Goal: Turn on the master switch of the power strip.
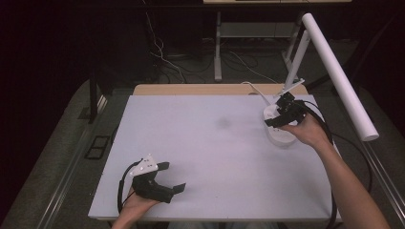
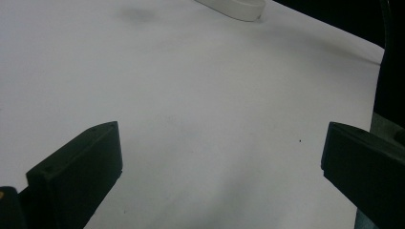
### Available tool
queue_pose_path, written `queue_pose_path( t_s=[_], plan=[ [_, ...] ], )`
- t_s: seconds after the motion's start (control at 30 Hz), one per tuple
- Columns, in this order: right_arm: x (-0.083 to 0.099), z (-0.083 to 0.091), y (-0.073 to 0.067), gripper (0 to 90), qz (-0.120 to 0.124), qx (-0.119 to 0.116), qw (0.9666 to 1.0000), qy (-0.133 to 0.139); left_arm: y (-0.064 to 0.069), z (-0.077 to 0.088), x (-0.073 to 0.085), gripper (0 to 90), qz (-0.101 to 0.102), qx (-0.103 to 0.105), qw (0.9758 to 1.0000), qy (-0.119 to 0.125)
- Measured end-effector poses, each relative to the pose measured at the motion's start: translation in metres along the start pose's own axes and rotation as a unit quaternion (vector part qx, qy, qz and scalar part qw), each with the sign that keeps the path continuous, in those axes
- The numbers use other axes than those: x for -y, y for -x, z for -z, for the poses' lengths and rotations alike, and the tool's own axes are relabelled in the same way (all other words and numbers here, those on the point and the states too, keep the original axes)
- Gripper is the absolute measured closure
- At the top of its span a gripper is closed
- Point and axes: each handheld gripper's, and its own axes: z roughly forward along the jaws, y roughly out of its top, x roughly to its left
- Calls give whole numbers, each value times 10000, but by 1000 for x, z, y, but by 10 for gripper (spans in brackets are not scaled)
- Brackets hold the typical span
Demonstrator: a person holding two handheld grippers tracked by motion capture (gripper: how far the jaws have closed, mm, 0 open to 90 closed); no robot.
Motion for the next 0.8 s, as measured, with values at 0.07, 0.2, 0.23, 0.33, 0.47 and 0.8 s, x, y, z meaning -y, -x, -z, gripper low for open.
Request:
queue_pose_path(
  t_s=[0.07,0.2,0.23,0.33,0.47,0.8],
  plan=[
    [-2,0,2,349,36,14,10000,-58,0,0,0,0,-6,3,10000,-1],
    [-6,-1,5,433,100,30,9997,-212,0,0,0,0,-9,-4,10000,-8],
    [-7,-2,5,451,100,33,9997,-224,0,0,0,0,-18,-4,10000,-18],
    [-9,-4,8,510,168,121,9994,-266,0,0,0,0,-18,-11,10000,-8],
    [-10,-8,11,574,203,200,9990,-344,-1,0,0,0,-32,-22,10000,-15],
    [-13,-19,20,792,182,340,9982,-455,-2,0,-1,0,-27,-39,10000,-45]
  ],
)
